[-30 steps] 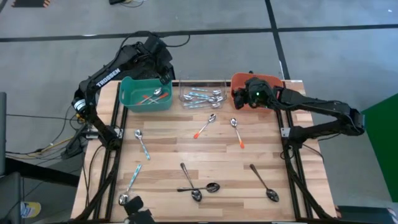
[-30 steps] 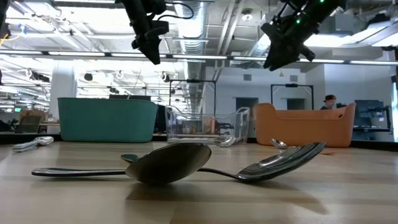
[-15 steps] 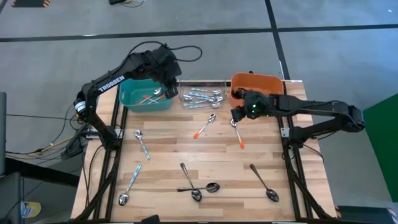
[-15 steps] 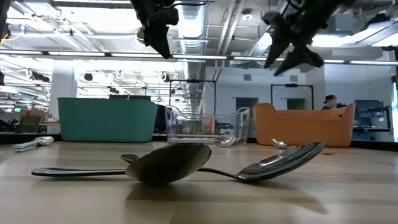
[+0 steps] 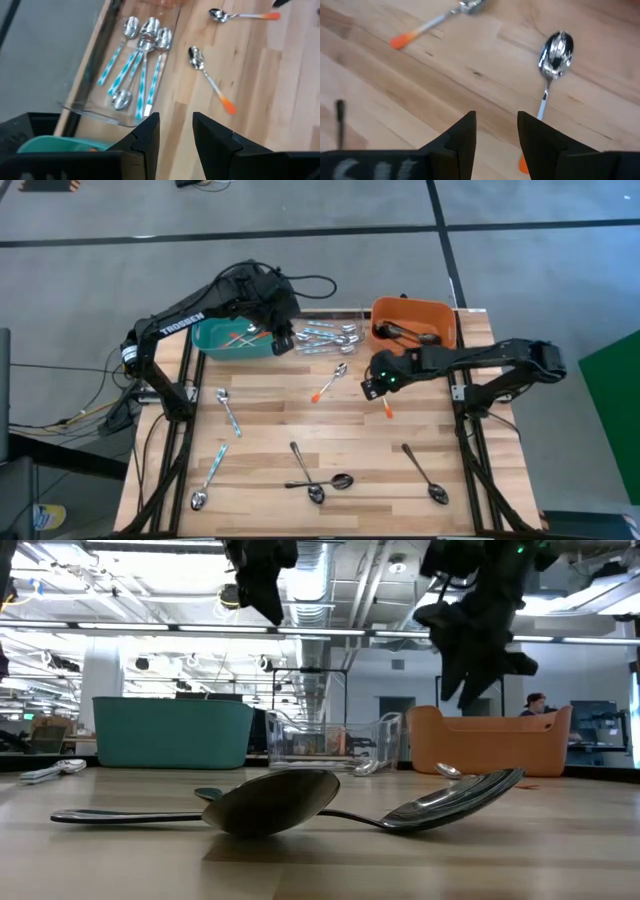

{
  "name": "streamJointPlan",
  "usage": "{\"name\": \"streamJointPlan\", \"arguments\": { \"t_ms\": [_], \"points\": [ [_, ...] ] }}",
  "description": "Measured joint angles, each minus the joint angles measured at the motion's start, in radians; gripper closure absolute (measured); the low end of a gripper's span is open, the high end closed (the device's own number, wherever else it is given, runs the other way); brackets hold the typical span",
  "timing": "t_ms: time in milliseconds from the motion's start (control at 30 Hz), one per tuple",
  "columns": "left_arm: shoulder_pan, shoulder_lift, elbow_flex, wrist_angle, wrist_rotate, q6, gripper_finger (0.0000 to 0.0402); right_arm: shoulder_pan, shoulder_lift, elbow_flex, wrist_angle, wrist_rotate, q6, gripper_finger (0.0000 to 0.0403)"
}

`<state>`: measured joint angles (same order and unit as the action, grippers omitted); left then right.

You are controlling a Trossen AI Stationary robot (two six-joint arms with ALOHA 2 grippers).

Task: Sort silverware by color (type)
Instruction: Put the orange spoon into the green bin

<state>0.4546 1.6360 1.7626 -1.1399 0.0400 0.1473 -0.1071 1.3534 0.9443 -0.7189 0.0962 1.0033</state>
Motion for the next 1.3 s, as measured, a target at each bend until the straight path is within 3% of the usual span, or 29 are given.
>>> {"name": "streamJointPlan", "arguments": {
  "t_ms": [200,667,1000,1300],
  "points": [
    [-0.036,0.000,0.000,0.015,-0.002,-0.136,0.0297,-0.024,0.105,0.000,-0.018,-0.077,0.014,0.0239],
    [-0.139,0.000,0.000,0.034,-0.143,-0.248,0.0297,-0.100,0.270,0.000,-0.101,-0.031,-0.152,0.0239],
    [-0.173,0.000,0.000,0.033,-0.185,-0.288,0.0297,-0.158,0.272,0.001,-0.063,-0.078,-0.240,0.0239],
    [-0.172,0.000,-0.001,0.033,-0.187,-0.291,0.0297,-0.128,0.272,-0.001,-0.043,-0.098,-0.245,0.0239]
  ]
}}
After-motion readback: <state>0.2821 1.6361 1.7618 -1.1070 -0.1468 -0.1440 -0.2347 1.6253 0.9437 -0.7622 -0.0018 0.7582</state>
